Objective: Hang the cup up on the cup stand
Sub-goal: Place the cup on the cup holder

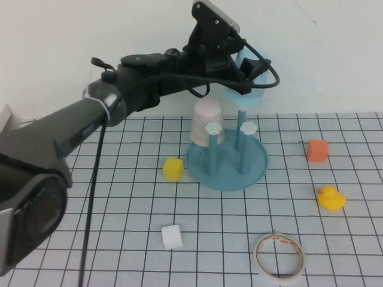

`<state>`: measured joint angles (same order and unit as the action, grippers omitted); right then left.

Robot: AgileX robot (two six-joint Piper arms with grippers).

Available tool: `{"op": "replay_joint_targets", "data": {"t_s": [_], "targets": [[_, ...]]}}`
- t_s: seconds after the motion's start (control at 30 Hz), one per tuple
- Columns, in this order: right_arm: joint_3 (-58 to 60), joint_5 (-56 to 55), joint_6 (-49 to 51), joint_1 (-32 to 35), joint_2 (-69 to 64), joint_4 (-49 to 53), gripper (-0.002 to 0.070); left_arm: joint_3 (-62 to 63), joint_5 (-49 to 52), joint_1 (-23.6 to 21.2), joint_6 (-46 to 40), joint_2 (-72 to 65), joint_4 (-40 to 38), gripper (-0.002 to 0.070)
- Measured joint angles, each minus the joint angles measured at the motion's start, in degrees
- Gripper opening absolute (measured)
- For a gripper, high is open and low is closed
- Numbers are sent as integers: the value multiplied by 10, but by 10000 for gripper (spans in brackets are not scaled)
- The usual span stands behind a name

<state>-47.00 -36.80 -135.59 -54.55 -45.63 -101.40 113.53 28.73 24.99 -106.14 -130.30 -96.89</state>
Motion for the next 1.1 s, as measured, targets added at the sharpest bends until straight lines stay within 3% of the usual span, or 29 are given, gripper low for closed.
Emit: {"op": "replay_joint_targets", "data": {"t_s": [0.37,1.1], "targets": [[0,0,0,0,0,0,227,24,26,0,-71,-26,-1,517],[0,0,0,0,0,0,220,28,58,1,-82,-48,0,517]]}}
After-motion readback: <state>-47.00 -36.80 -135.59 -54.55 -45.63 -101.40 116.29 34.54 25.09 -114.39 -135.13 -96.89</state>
